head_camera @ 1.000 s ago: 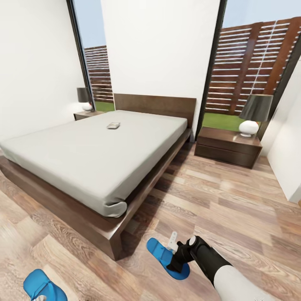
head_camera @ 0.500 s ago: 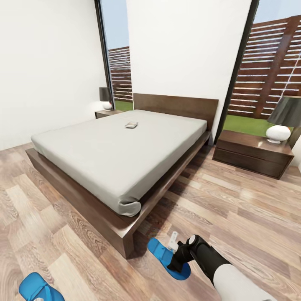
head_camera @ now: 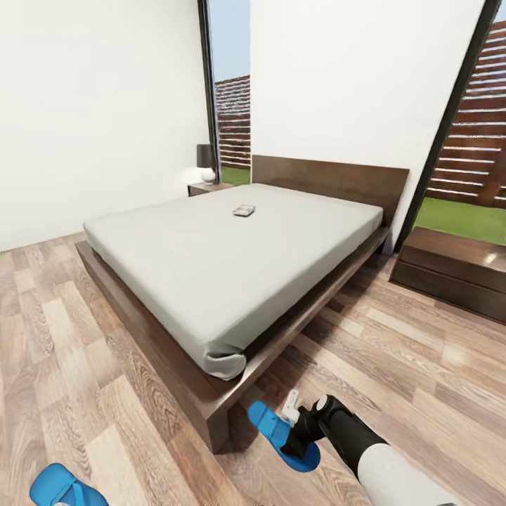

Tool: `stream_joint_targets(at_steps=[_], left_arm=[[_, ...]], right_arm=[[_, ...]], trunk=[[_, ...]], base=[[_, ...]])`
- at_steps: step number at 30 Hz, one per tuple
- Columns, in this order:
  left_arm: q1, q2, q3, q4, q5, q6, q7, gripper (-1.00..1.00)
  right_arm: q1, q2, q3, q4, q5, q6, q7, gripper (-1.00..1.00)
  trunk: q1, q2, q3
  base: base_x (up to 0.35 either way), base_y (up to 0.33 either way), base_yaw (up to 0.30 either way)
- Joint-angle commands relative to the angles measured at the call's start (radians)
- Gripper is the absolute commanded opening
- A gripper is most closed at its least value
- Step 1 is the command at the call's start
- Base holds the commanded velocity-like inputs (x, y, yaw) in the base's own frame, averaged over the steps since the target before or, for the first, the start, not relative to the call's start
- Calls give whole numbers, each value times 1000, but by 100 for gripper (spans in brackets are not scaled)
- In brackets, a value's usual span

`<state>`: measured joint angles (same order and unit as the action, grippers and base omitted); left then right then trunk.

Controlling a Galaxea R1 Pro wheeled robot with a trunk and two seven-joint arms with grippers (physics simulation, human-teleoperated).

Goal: In the bedroom, move the book from the bed onto either nightstand, and place the two sandals side by side next to the bed.

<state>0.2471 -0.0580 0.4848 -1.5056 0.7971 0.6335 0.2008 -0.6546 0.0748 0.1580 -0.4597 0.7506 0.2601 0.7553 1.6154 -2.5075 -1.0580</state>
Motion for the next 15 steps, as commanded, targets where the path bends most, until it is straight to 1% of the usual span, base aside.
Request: stream_joint_targets(at_steps=[1, 3, 4, 6, 7, 9, 11, 12, 13, 14, 15], left_arm=[[0, -2, 10, -7, 29, 19, 11, -100], [0, -5, 28, -17, 60, 46, 24, -100], [0, -6, 35, -22, 71, 50, 33, -100], [0, -6, 40, -28, 82, 47, 41, -100], [0, -5, 46, -45, 90, 46, 43, -100], [0, -4, 48, -64, 92, 50, 46, -100], [-11, 4, 51, -83, 93, 55, 53, -100], [-35, 42, 50, -93, 94, 61, 60, -100], [-85, 145, 45, -100, 102, 109, 61, -100], [-126, 175, 44, -100, 102, 141, 62, -100], [-164, 194, 43, -100, 100, 166, 65, -100]], right_arm=[[0, 0, 1, -2, 3, 5, 4, -100], [-6, 1, 0, -2, 1, 22, 5, -100], [-22, 1, -1, 0, -1, 52, 7, -100], [-43, 1, -3, 14, -4, 90, 7, -100], [-69, 1, -5, 46, -11, 120, 2, -100], [-75, 1, -5, 54, -13, 125, 1, -100], [-81, 1, -6, 61, -15, 129, -1, -100], [-85, 1, -6, 65, -16, 129, -1, -100], [-87, 0, -6, 67, -16, 130, -1, -100], [-88, 0, -6, 67, -16, 131, -1, -100], [-90, 0, -6, 67, -17, 132, 0, -100]], trunk=[[0, -1, -5], [1, -1, -13], [2, -1, -16], [3, -2, -24], [3, -2, -28], [4, -3, -36], [5, -3, -43], [5, -3, -47], [6, -3, -51], [6, -4, -55], [7, -4, -59]], base=[[45, -34, 117], [30, -22, 76], [15, -11, 38], [10, -7, 25], [2, -2, 6], [2, -1, 5], [1, -1, 2], [0, 0, 1], [0, 0, 0], [0, 0, 0], [0, 0, 0]])
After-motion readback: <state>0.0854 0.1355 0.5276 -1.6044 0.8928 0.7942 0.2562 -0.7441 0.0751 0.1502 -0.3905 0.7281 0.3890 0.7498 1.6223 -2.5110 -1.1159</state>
